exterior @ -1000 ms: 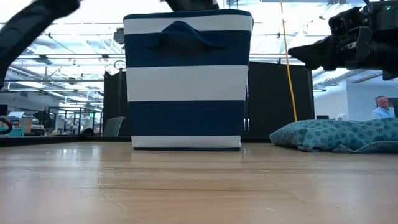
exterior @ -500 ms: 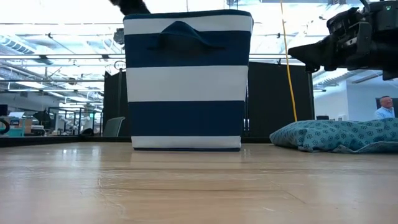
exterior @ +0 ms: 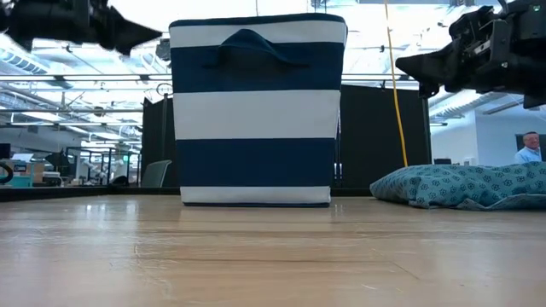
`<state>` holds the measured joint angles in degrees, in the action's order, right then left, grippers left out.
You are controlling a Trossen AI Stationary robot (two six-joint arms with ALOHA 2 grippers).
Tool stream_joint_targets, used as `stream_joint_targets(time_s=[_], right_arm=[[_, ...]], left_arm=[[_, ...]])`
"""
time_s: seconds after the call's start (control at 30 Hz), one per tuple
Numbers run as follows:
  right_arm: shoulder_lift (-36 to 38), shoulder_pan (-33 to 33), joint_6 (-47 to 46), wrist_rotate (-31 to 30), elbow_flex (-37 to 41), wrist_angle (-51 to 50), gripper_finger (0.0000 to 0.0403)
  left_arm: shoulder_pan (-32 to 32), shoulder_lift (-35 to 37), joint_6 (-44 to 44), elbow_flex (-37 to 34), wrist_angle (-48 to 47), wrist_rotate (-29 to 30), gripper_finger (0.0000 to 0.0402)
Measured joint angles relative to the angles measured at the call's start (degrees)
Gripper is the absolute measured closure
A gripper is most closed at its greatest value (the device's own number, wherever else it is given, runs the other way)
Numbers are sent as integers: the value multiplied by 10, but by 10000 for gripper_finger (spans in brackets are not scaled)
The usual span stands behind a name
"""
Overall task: Pick & place medical supplies in basket/bin
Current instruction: Return to Home Position
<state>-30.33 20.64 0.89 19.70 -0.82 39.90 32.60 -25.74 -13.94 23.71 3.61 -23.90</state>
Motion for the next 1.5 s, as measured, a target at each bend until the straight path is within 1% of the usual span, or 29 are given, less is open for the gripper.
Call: stream_joint_targets(time_s=[0.1, 0.17, 0.23, 0.33, 0.47, 0.53, 0.7, 0.83, 0.93, 1.03, 1.1, 1.23, 1.4, 1.5], right_arm=[[0, 0, -3, 0, 0, 12, 403], [0, 0, -7, 0, 0, 21, 403], [0, 0, -7, 0, 0, 21, 403], [-1, 0, -12, 0, 0, 13, 403], [-1, 0, -22, 0, 0, 1, 403], [-1, 0, -22, 1, 0, -2, 403], [-2, 0, -16, 1, 0, -7, 403], [-2, 0, -15, 0, 0, -6, 403], [-2, 0, -15, 0, 0, -5, 403], [-2, 0, -16, -1, 0, -7, 403], [-2, 0, -17, -1, 0, -15, 403], [-2, 0, -33, -1, 0, -30, 403], [-2, 0, -49, -1, 0, -30, 403], [-2, 0, -47, -2, 0, -29, 403]], left_arm=[[0, 39, 21, -53, 33, 8, 400], [0, 65, 27, -89, 61, -17, 400], [0, 84, 35, -122, 96, -26, 400], [3, 103, 61, -172, 127, -14, 400], [4, 111, 90, -232, 197, -31, 401], [4, 111, 91, -231, 170, -32, 401], [3, 112, 93, -231, 168, -50, 401], [4, 112, 86, -231, 142, -33, 401], [4, 112, 85, -231, 104, -32, 401], [4, 111, 85, -231, 56, -38, 401], [2, 111, 83, -231, 41, -49, 401], [-2, 111, 74, -231, 30, -66, 401], [-4, 111, 73, -231, 33, -66, 401], [-5, 111, 91, -231, 33, -58, 401]])
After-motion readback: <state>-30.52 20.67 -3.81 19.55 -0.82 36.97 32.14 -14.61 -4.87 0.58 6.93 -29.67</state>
